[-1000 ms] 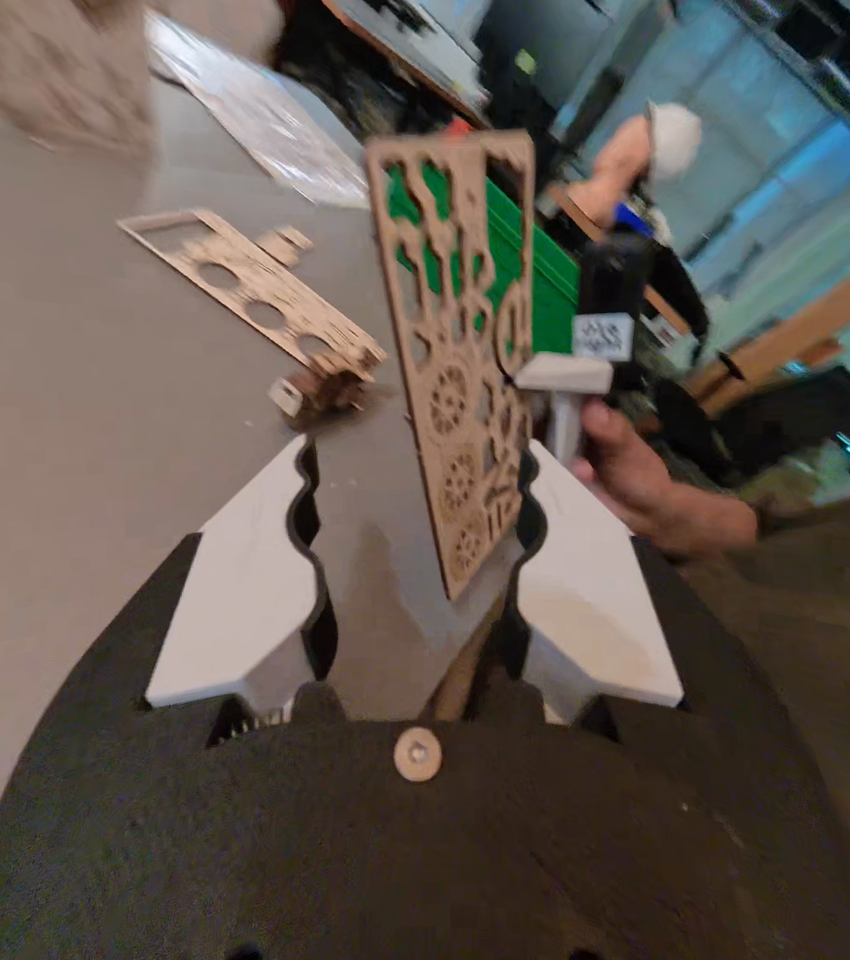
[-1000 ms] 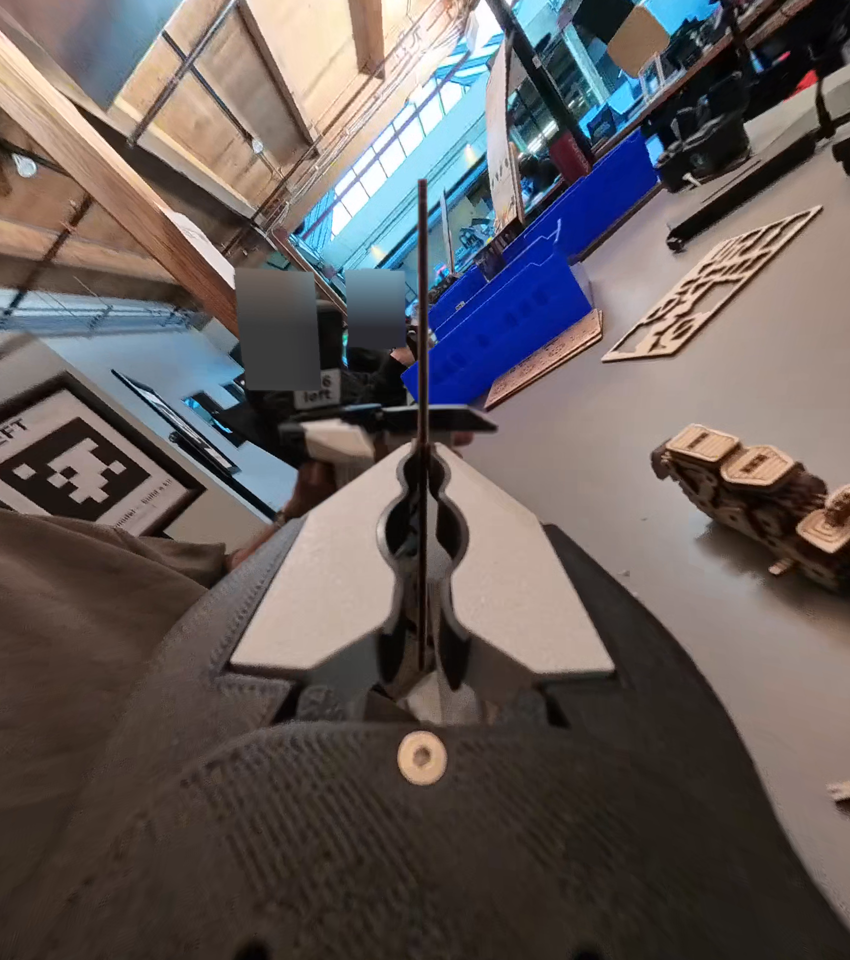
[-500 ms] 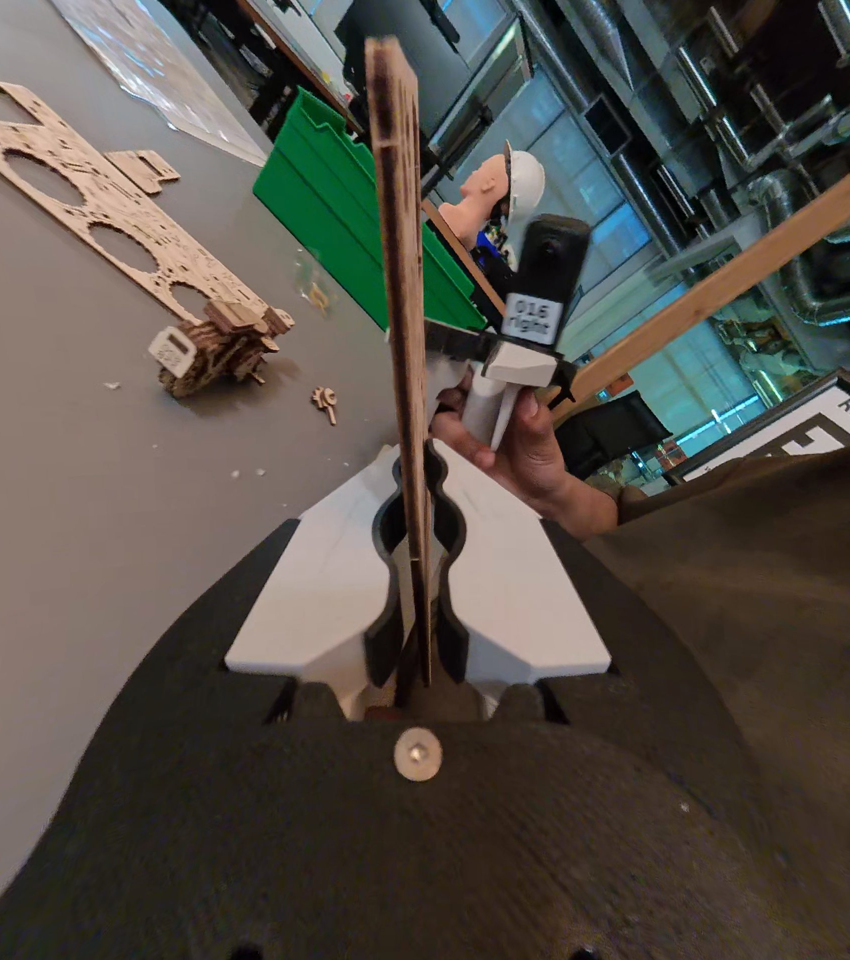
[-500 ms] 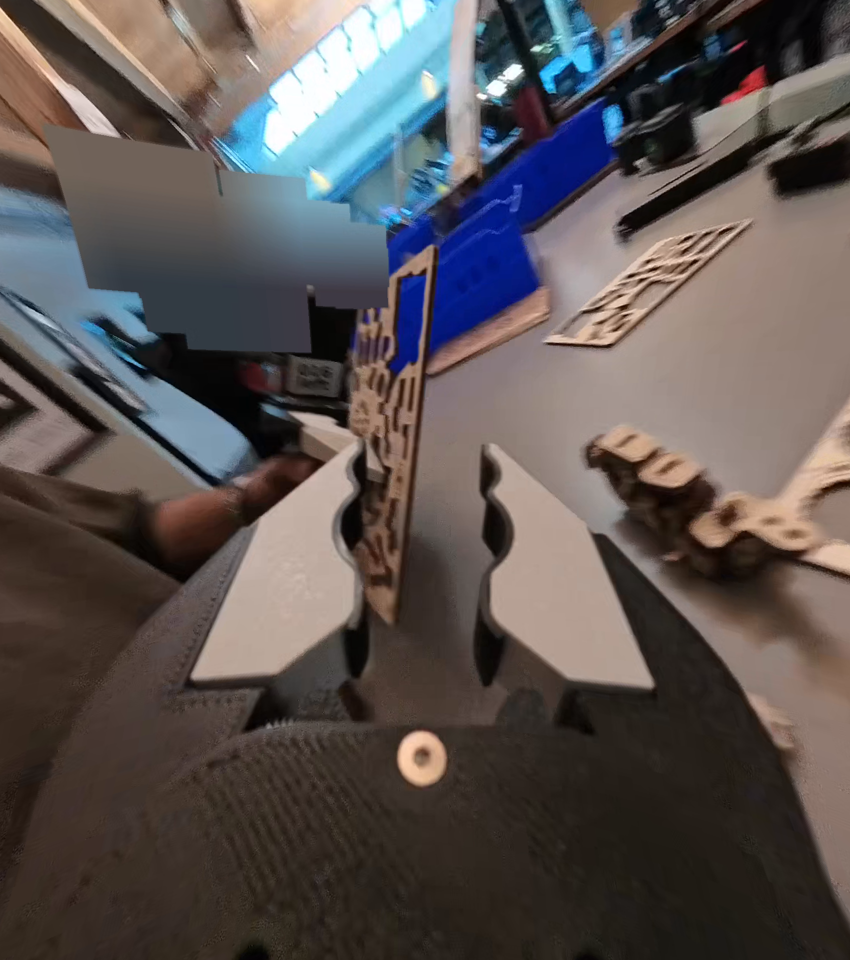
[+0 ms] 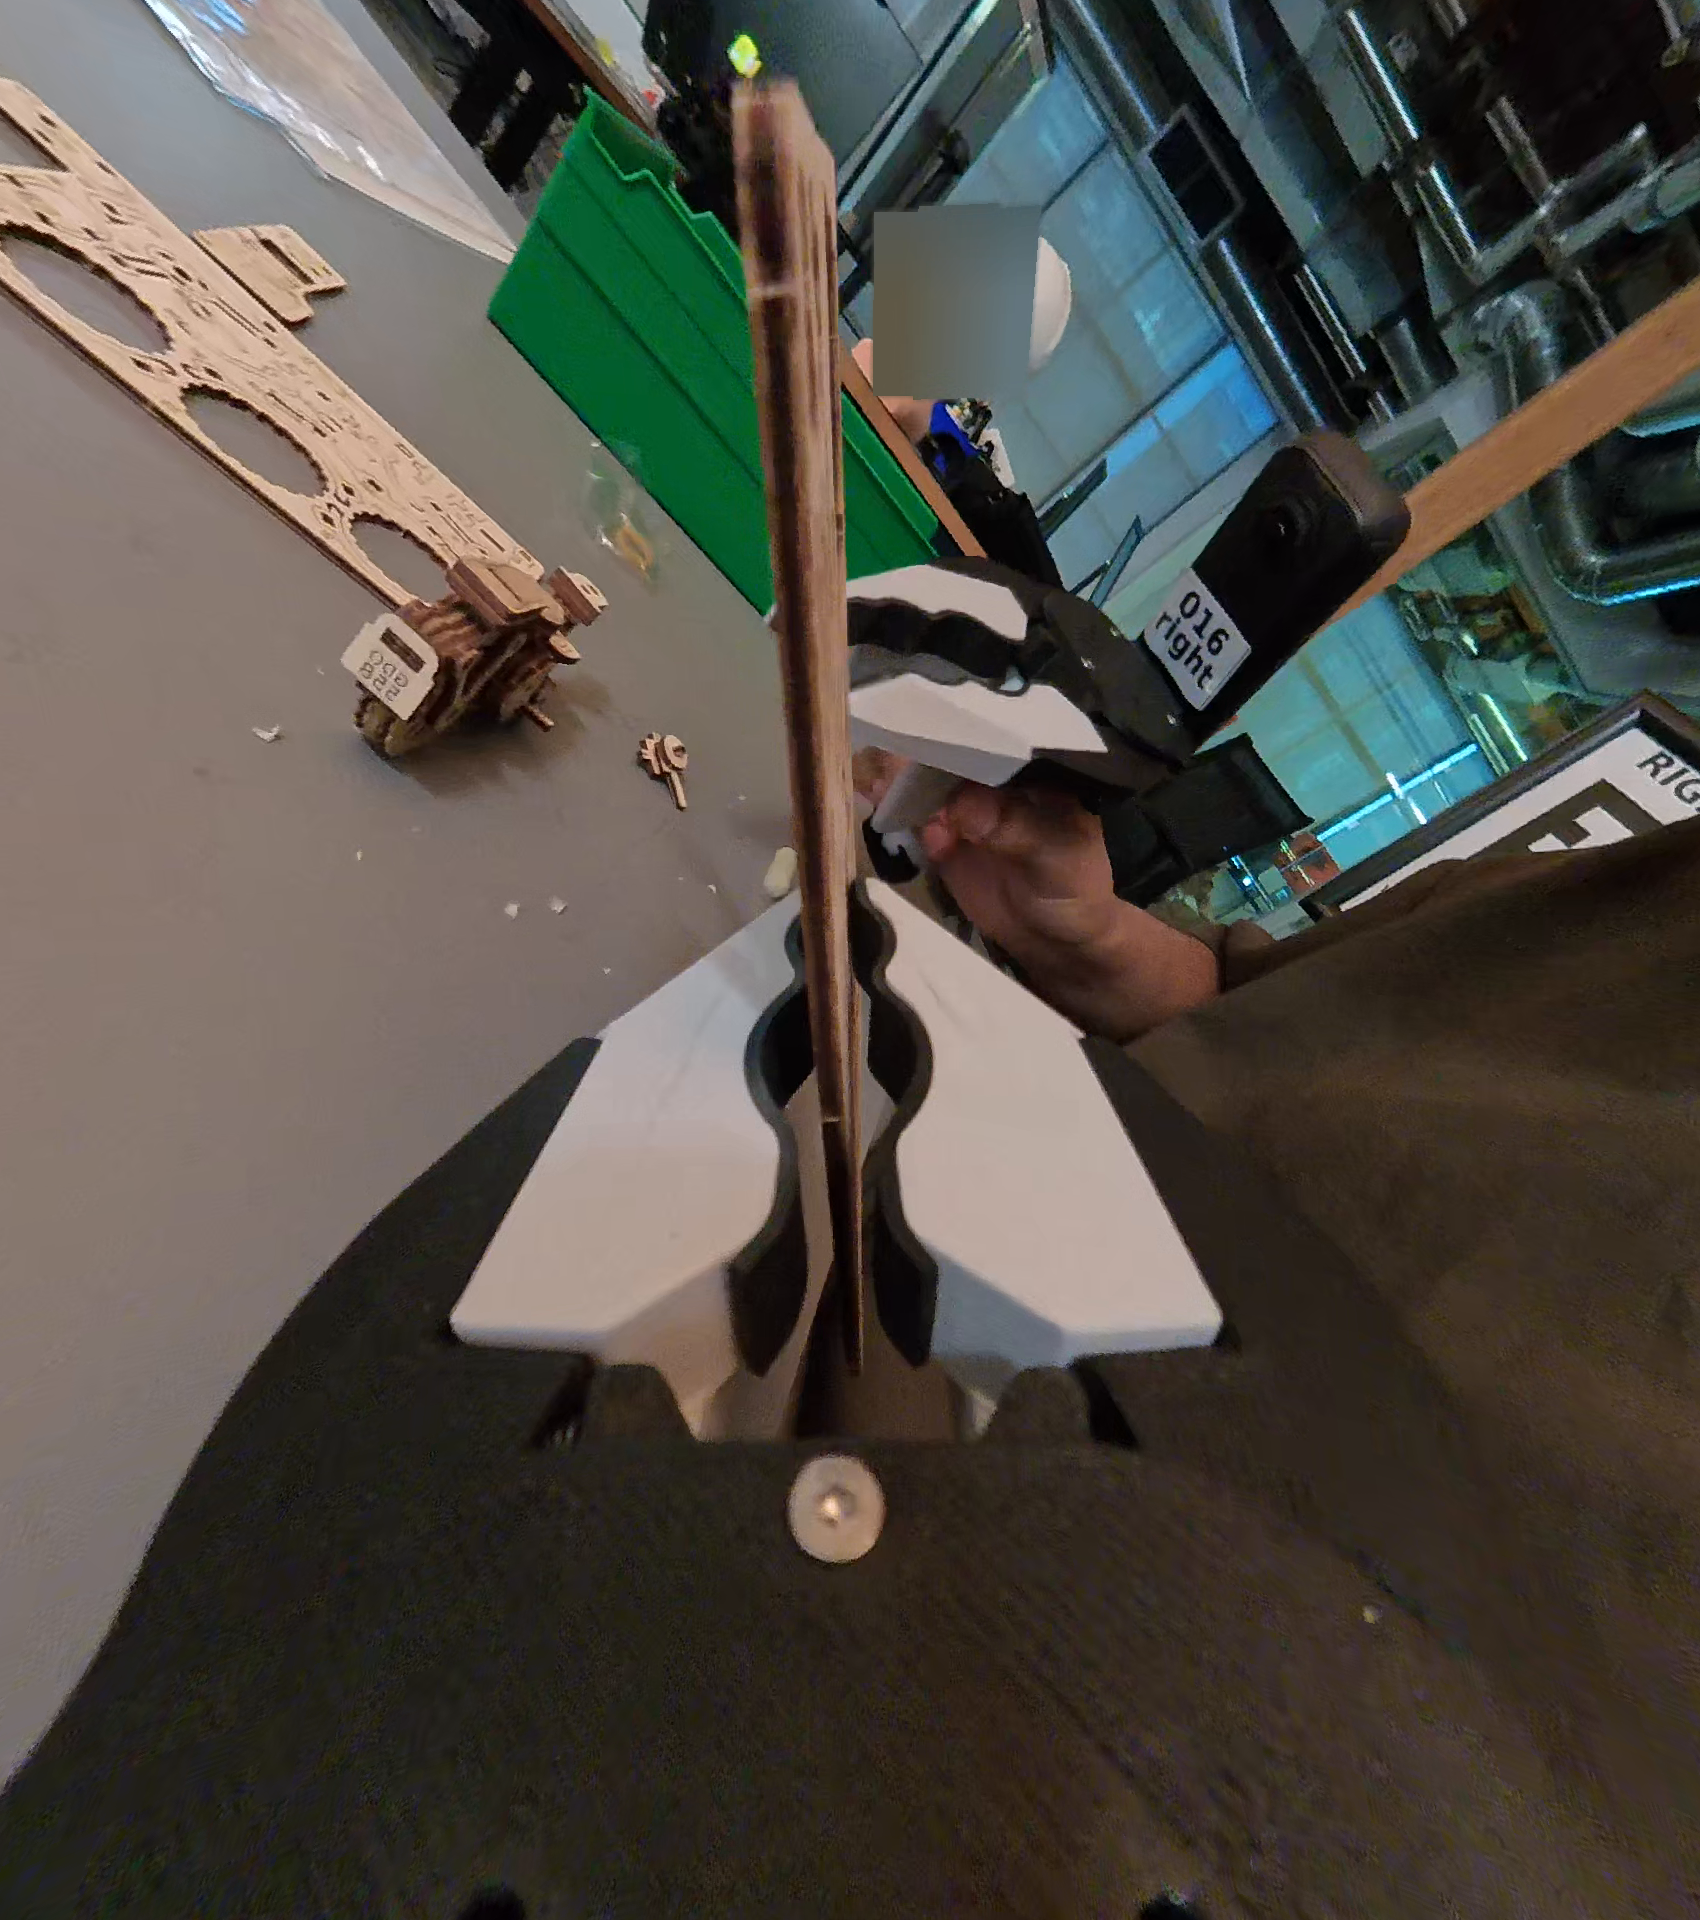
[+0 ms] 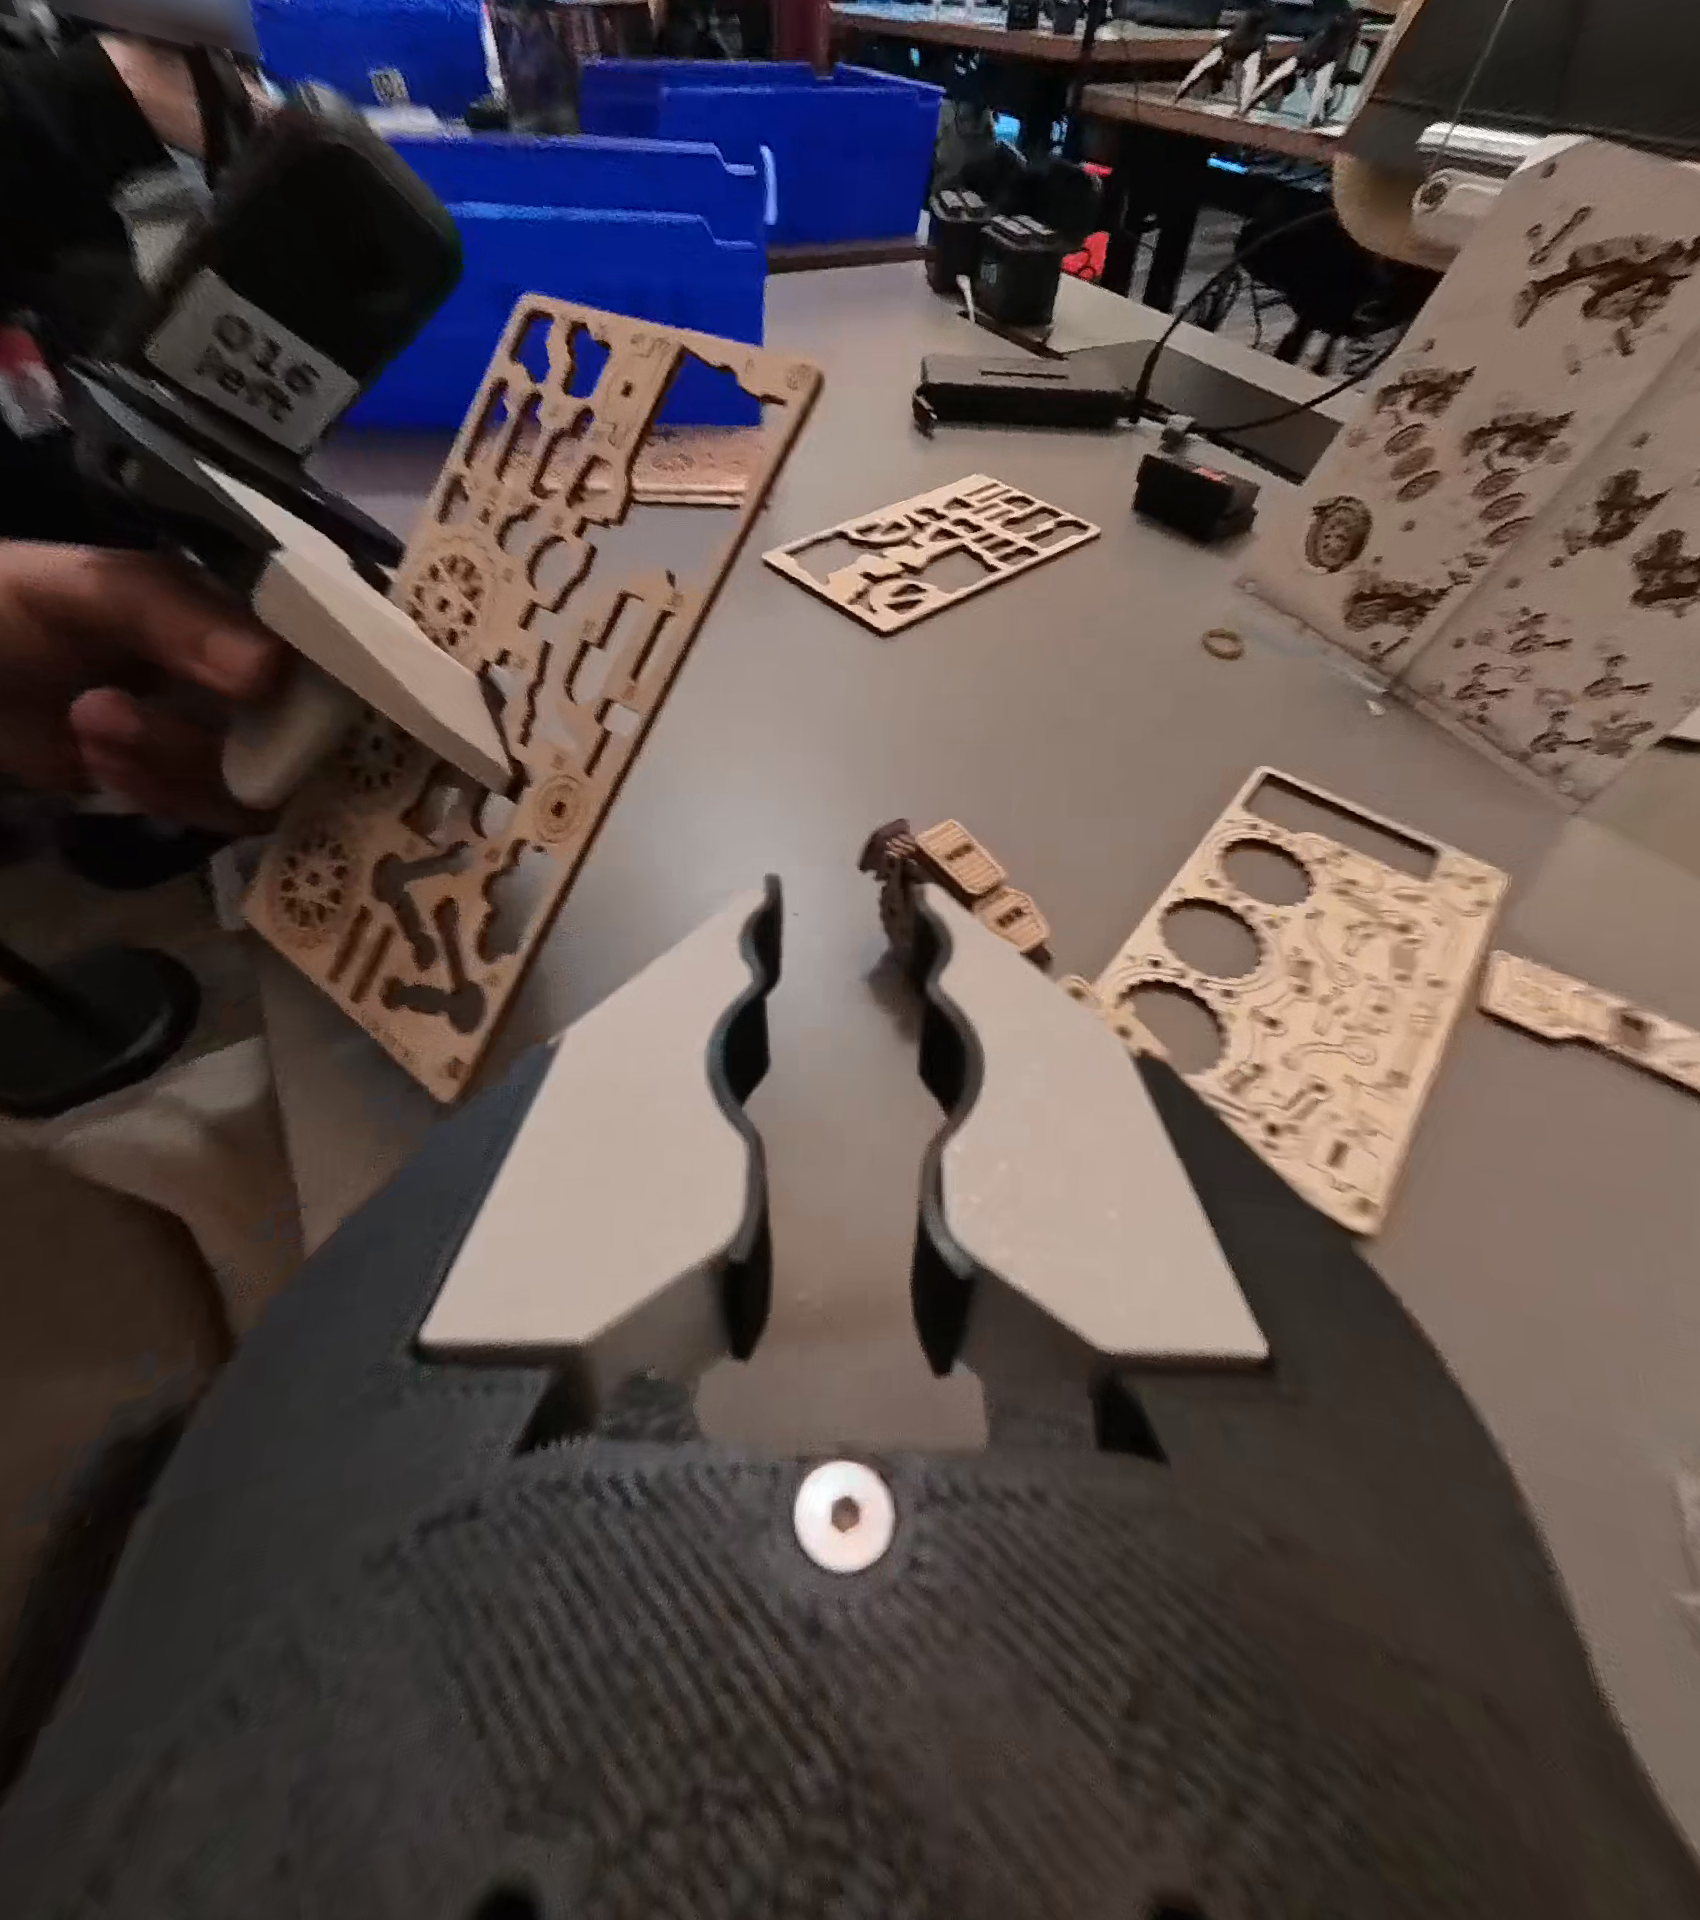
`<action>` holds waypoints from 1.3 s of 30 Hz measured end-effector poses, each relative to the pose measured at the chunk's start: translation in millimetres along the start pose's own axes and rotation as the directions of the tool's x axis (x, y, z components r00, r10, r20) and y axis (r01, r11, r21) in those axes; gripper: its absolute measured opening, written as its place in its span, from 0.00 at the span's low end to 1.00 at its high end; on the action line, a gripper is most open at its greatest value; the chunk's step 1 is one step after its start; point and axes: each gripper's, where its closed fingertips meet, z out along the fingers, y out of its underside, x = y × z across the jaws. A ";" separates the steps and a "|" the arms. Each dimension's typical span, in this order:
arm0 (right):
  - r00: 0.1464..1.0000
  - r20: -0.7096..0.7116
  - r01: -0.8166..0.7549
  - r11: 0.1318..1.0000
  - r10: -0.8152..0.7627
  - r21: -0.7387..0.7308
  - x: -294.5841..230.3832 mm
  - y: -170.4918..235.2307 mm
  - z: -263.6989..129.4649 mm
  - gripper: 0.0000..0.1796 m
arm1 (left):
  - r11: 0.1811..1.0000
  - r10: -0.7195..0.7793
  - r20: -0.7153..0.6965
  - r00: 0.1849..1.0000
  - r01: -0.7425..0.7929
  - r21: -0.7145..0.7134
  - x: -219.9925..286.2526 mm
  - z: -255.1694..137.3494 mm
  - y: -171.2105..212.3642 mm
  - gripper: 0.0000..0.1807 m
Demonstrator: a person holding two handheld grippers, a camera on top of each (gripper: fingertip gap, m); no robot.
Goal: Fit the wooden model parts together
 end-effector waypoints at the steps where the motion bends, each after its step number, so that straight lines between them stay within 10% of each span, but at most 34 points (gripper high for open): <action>1: 0.998 -0.036 0.047 0.999 -0.048 -0.019 4.1 1.2 -0.5 0.12 | 1.000 0.005 0.002 1.000 -0.005 0.000 0.1 -0.1 -0.2 0.00; 10: 0.930 -0.230 0.274 0.957 -0.288 -0.091 9.5 12.5 3.2 0.27 | 0.999 0.033 0.009 0.999 -0.032 -0.038 -0.3 -0.2 4.6 0.00; 15: 0.990 0.099 0.091 0.992 -0.100 0.087 -42.6 -1.8 -0.3 0.02 | 0.998 0.032 0.007 0.999 -0.031 -0.053 -0.7 1.8 7.5 0.00; 22: 0.852 0.386 -0.373 0.928 0.354 -0.028 -63.6 4.5 4.9 0.03 | 0.996 0.033 -0.036 0.999 -0.036 -0.082 6.6 6.5 13.8 0.00; 39: 0.830 0.336 -0.425 0.895 0.444 -0.134 -59.8 17.7 12.2 0.04 | 0.977 0.171 0.119 0.978 -0.153 -0.148 -5.6 15.9 27.2 0.00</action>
